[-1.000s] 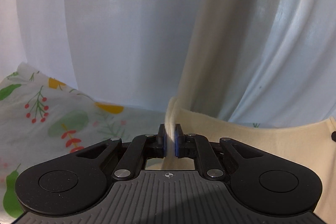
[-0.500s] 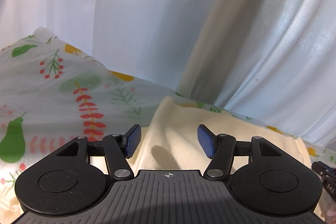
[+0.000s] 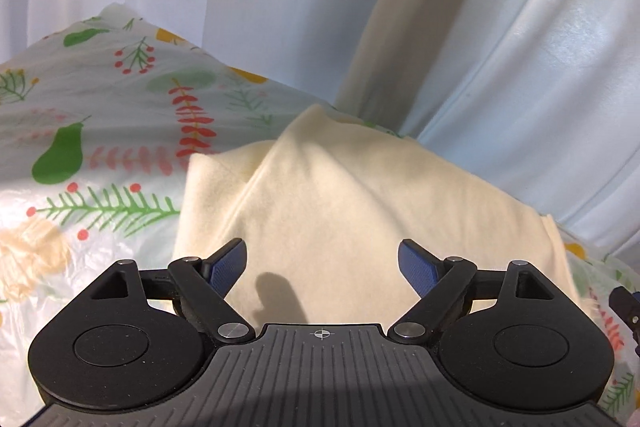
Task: Fold small clothes
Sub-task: 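Open both tools and release the folded hem onto the sweater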
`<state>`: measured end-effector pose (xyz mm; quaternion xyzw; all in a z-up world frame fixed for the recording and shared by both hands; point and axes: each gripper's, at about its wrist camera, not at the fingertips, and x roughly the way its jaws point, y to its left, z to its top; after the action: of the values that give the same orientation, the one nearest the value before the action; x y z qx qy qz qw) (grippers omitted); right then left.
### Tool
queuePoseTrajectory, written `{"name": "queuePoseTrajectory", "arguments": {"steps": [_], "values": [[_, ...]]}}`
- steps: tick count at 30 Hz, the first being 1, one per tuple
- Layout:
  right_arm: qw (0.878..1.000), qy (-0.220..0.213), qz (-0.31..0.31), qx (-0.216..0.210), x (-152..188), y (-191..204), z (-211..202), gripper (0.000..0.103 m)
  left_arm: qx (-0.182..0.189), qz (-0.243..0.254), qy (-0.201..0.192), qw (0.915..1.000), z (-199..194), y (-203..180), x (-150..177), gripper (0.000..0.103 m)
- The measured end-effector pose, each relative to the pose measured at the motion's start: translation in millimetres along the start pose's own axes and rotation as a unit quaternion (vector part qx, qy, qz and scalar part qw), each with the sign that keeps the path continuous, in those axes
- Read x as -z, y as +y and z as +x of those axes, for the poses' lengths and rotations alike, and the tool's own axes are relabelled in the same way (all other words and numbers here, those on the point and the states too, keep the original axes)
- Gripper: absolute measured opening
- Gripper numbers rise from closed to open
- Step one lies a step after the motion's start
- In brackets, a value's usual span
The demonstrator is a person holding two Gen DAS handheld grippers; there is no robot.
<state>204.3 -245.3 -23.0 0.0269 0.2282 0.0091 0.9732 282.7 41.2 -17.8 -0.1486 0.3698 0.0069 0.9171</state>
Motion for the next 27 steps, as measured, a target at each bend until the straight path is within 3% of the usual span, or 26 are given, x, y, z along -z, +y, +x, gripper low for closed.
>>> {"name": "queuePoseTrajectory", "arguments": {"steps": [3,7,13,21,27], "values": [[0.998,0.020,0.032,-0.042,6.5,9.4,-22.0,0.058,0.014,0.015,0.004,0.9998,-18.4,-10.2,10.1,0.094],[0.995,0.064,0.033,-0.063,25.5,24.3,-46.1,0.064,0.025,0.025,0.009,0.9993,-38.7,-17.0,22.4,0.096],[0.991,0.097,0.074,-0.060,47.7,18.6,-67.6,0.069,0.029,0.003,0.029,0.9992,-49.5,-11.5,35.8,0.100],[0.983,0.105,0.146,-0.038,61.0,-11.9,-77.5,0.069,0.039,-0.038,0.069,0.9961,-45.0,4.6,48.4,0.101],[0.975,0.115,0.186,-0.034,68.0,-24.5,-74.5,0.066,0.037,-0.049,0.077,0.9951,-41.8,14.2,51.7,0.101]]}}
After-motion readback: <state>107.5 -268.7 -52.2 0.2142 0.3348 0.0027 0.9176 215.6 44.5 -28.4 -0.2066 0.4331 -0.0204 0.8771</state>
